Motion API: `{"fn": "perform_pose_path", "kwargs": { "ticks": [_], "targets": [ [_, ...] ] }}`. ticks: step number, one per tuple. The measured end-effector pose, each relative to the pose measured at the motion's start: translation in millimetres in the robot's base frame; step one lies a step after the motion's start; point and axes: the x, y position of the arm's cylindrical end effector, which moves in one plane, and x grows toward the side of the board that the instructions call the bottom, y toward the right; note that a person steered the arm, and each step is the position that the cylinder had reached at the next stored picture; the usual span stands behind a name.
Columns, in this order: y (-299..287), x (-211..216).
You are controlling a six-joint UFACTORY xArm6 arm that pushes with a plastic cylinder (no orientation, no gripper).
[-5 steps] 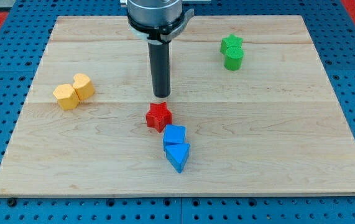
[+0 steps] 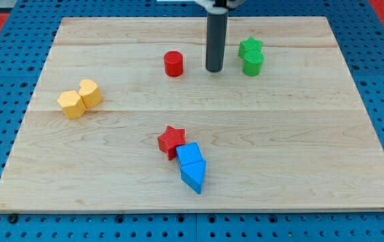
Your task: Move red circle closer to the red star
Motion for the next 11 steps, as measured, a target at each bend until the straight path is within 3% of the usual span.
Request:
{"fn": "perform_pose_path", "kwargs": {
  "ticks": [1,3,4,5,6,8,11],
  "targets": [
    [-31.1,-31.0],
    [-73.8,31.8],
    [-77.9,-15.4],
    [-97.9,-7.1],
    [-101.3,33.0],
    [-107.3,51.2],
    [-107.2,139.4]
  ]
}}
